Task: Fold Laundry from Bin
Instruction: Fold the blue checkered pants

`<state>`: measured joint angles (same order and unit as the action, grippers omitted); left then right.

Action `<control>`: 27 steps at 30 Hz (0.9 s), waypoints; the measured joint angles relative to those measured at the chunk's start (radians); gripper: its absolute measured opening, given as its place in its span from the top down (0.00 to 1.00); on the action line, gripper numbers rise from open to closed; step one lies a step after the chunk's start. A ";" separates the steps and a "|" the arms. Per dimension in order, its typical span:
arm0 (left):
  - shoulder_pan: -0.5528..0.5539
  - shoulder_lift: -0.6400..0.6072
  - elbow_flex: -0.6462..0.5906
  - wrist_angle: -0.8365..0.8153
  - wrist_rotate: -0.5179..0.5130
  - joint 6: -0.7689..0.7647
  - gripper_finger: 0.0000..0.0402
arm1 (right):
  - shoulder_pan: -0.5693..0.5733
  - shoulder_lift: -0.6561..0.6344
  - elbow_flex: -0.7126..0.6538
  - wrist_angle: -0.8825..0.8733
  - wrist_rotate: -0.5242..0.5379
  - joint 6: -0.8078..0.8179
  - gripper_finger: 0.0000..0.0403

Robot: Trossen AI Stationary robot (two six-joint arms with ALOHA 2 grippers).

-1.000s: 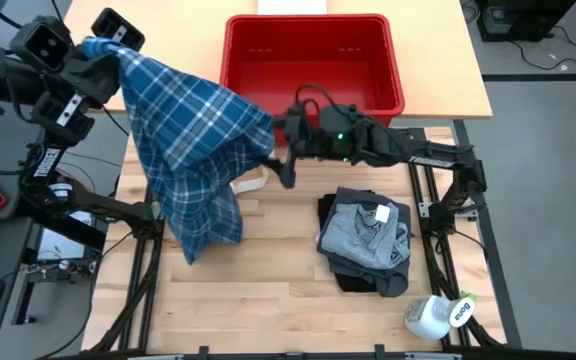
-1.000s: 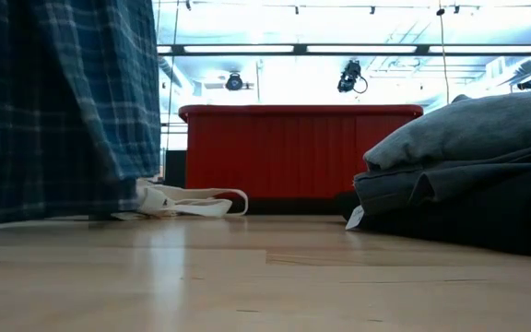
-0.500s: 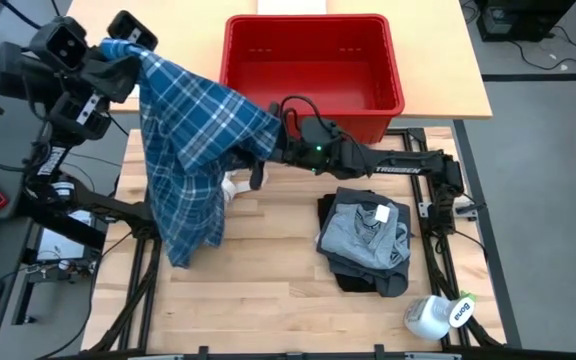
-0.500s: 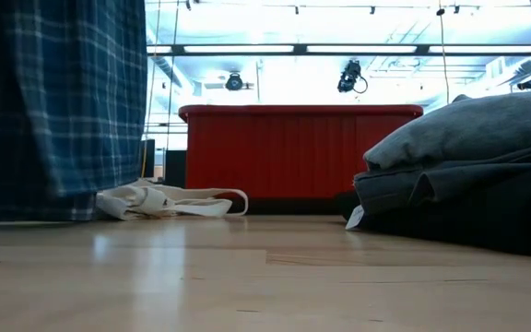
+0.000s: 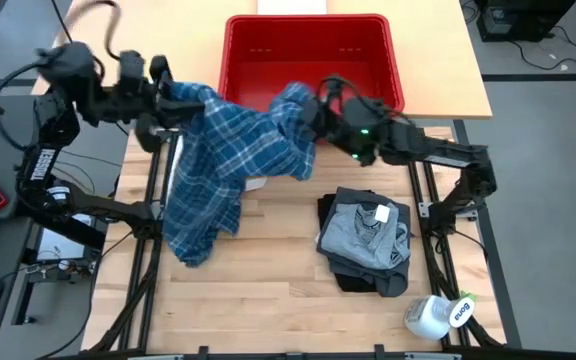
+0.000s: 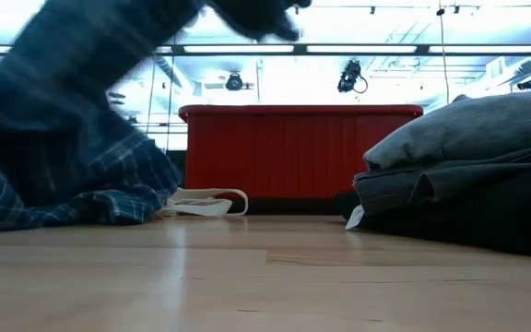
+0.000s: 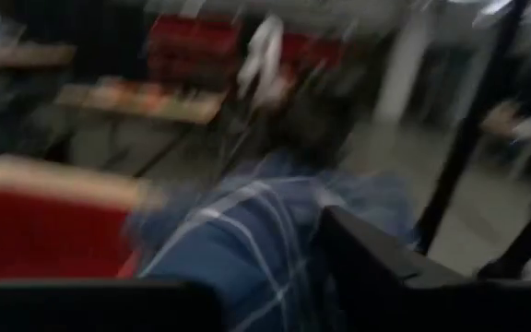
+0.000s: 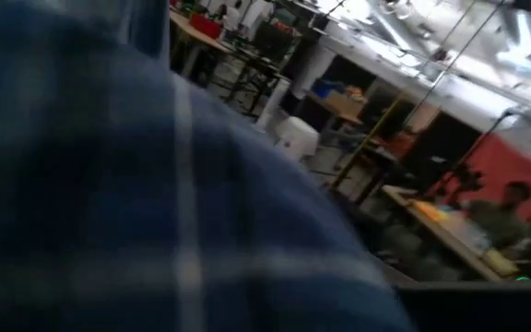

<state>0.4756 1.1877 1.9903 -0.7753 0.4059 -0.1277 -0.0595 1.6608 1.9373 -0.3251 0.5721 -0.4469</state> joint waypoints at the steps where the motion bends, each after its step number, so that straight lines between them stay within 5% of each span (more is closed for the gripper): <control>1: 0.005 0.000 0.000 -0.061 -0.022 0.025 0.63 | 0.009 -0.017 0.000 -0.017 0.024 -0.021 0.98; 6: 0.012 0.005 -0.001 -0.151 0.033 0.087 0.41 | 0.059 -0.077 0.000 -0.051 0.086 -0.177 0.98; 13: 0.002 0.000 0.000 -0.047 0.490 -0.118 0.30 | 0.096 -0.126 0.000 0.090 0.090 -0.374 0.98; 20: -0.053 0.005 0.000 -0.040 0.417 -0.151 0.28 | 0.099 -0.157 0.000 0.208 0.127 -0.449 0.97; 27: -0.036 -0.006 0.000 -0.079 0.402 -0.055 0.15 | 0.122 -0.212 0.000 0.242 0.030 -0.444 0.97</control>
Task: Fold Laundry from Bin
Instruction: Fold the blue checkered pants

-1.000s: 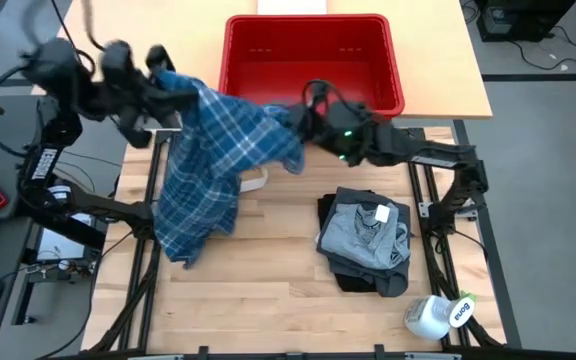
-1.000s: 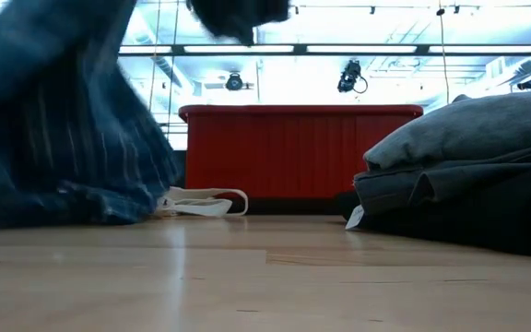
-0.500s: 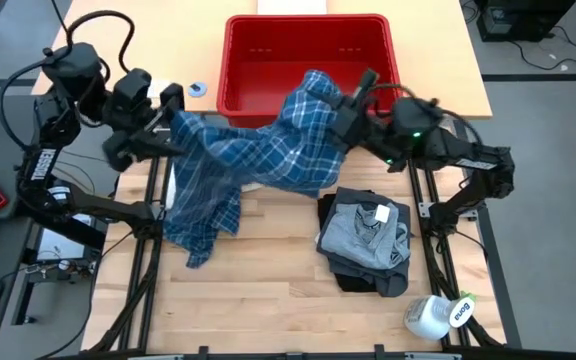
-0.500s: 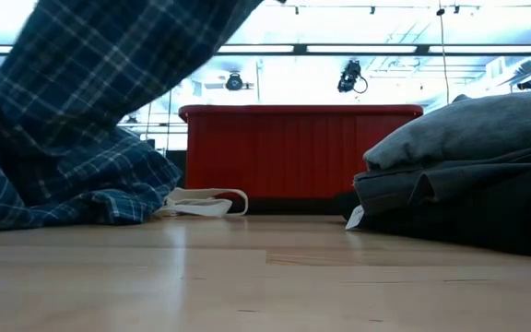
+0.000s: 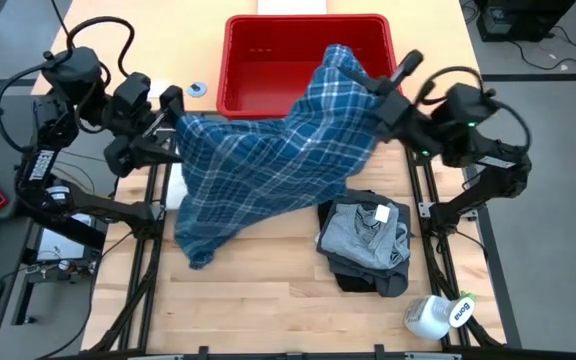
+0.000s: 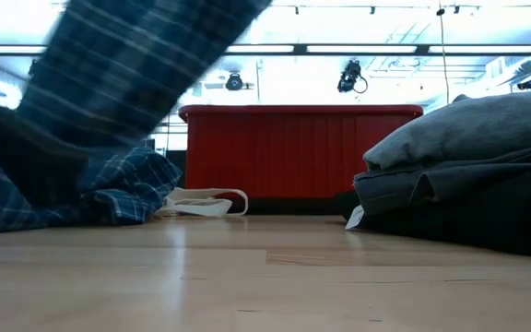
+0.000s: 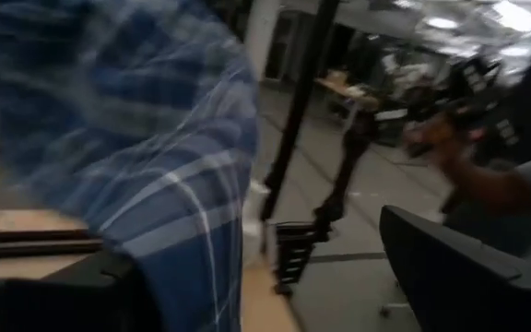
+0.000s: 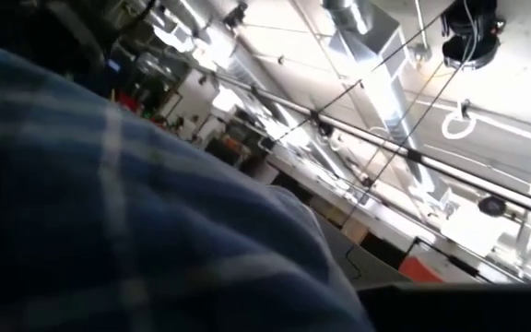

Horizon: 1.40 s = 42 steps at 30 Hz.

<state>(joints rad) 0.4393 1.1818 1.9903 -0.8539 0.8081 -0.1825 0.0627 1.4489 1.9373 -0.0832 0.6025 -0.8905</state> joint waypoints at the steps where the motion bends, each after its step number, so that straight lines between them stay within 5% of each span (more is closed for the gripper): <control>1: 0.012 -0.006 0.000 -0.027 -0.011 0.037 0.13 | 0.008 -0.007 0.000 -0.001 0.000 0.001 0.97; 7: 0.081 -0.006 0.001 -0.283 -0.371 0.304 0.09 | 0.084 -0.040 0.000 -0.043 0.003 0.007 0.97; 9: 0.100 0.013 0.001 -0.315 -0.405 0.322 0.09 | 0.107 -0.042 0.000 -0.044 -0.012 0.024 0.97; 15: 0.106 0.104 -0.001 -0.177 -0.210 0.191 0.09 | 0.096 -0.038 0.000 -0.044 -0.301 0.177 0.98; 24: 0.069 0.252 0.000 0.286 0.083 -0.205 0.09 | 0.073 -0.011 0.000 0.015 -0.717 0.333 0.98; 33: -0.109 0.359 0.000 0.592 0.087 -0.278 0.09 | 0.054 0.037 0.001 0.195 -0.761 0.313 0.98; 42: -0.171 0.408 -0.001 0.697 0.066 -0.270 0.09 | 0.018 0.070 0.002 0.413 -0.714 0.291 0.98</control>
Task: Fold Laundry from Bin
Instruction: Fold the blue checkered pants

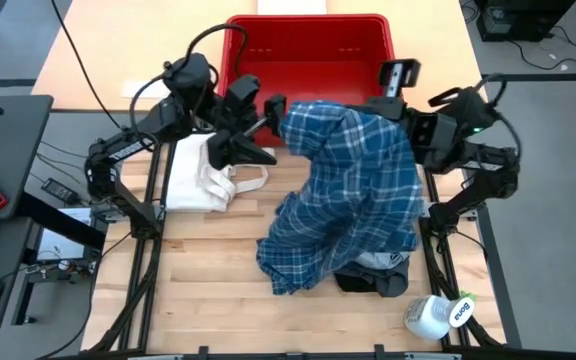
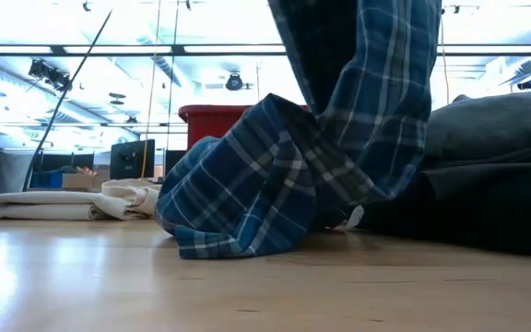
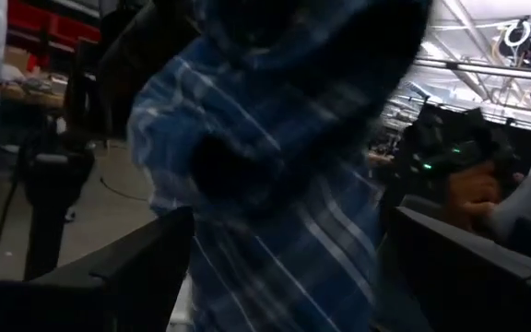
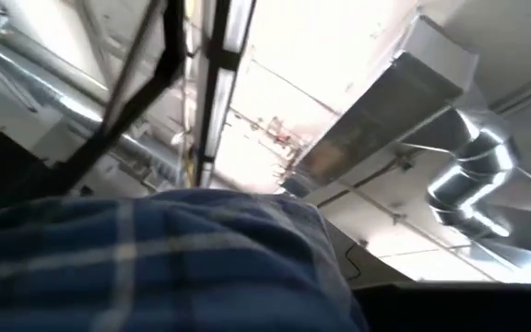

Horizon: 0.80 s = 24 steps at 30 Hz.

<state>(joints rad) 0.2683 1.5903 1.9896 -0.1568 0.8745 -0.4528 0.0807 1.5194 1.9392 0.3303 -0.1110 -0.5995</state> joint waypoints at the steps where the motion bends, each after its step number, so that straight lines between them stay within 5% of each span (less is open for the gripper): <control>1: -0.004 0.008 0.000 0.014 -0.011 0.001 0.09 | -0.006 0.012 0.000 0.019 0.006 0.001 0.98; 11: 0.009 0.016 0.000 0.110 -0.092 0.079 0.09 | -0.019 0.076 0.000 0.268 0.005 0.002 0.98; 24: -0.001 0.015 0.000 0.199 -0.096 0.060 0.18 | -0.019 0.079 -0.002 0.125 0.222 -0.125 0.98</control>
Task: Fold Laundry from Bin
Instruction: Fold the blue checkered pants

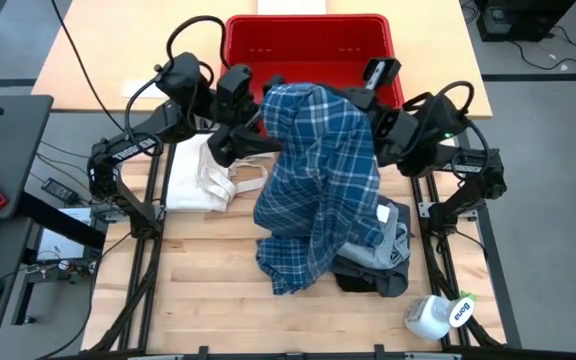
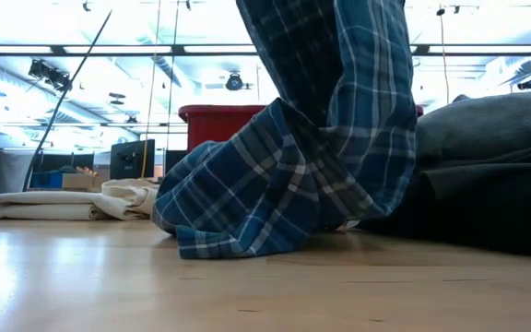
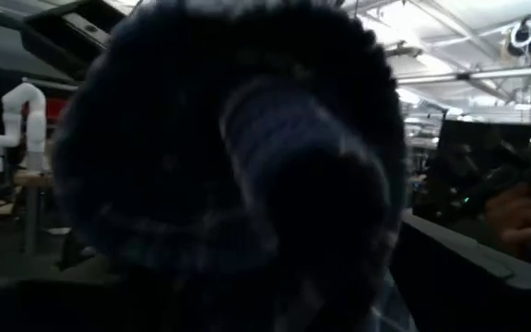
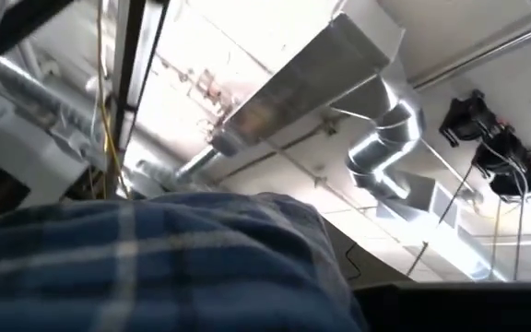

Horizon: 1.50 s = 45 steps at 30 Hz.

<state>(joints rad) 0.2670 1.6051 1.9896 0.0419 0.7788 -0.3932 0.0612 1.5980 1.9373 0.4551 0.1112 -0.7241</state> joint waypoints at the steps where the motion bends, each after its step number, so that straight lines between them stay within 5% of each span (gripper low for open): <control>1: 0.003 0.000 0.000 -0.007 0.000 0.017 0.20 | 0.000 0.000 0.000 -0.005 0.006 -0.009 0.98; 5: 0.029 0.000 0.000 -0.061 -0.027 0.090 0.39 | 0.006 -0.005 0.000 0.000 0.058 -0.075 0.98; 11: 0.102 0.000 0.000 -0.114 -0.024 0.093 0.88 | 0.039 -0.016 0.000 -0.005 0.206 -0.198 0.98; 13: 0.126 -0.011 0.000 -0.118 0.000 0.090 0.95 | 0.053 -0.017 0.000 -0.022 0.279 -0.221 0.97; 20: 0.208 -0.099 0.000 -0.192 0.107 0.082 0.95 | 0.114 -0.027 0.000 -0.165 0.691 -0.227 0.94; 25: 0.263 -0.136 0.000 -0.262 0.185 0.005 0.95 | 0.130 -0.029 0.000 -0.326 0.773 -0.211 0.84; 30: 0.305 -0.142 0.001 -0.213 0.410 -0.250 0.95 | 0.128 -0.032 0.000 -0.429 0.852 -0.015 0.66; 34: 0.346 -0.141 0.001 -0.154 0.519 -0.422 0.94 | 0.105 -0.052 0.001 -0.688 0.819 0.305 0.53; 39: 0.427 -0.143 0.000 -0.165 0.537 -0.431 0.93 | 0.052 -0.057 0.002 -1.059 0.670 0.759 0.44; 45: 0.514 -0.161 0.000 -0.151 0.538 -0.425 0.93 | 0.000 -0.065 0.002 -1.312 0.573 0.989 0.36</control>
<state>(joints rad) 0.7814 1.4439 1.9892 -0.1090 1.3166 -0.8184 0.0610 1.5327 1.9389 -0.8568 0.6844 0.2650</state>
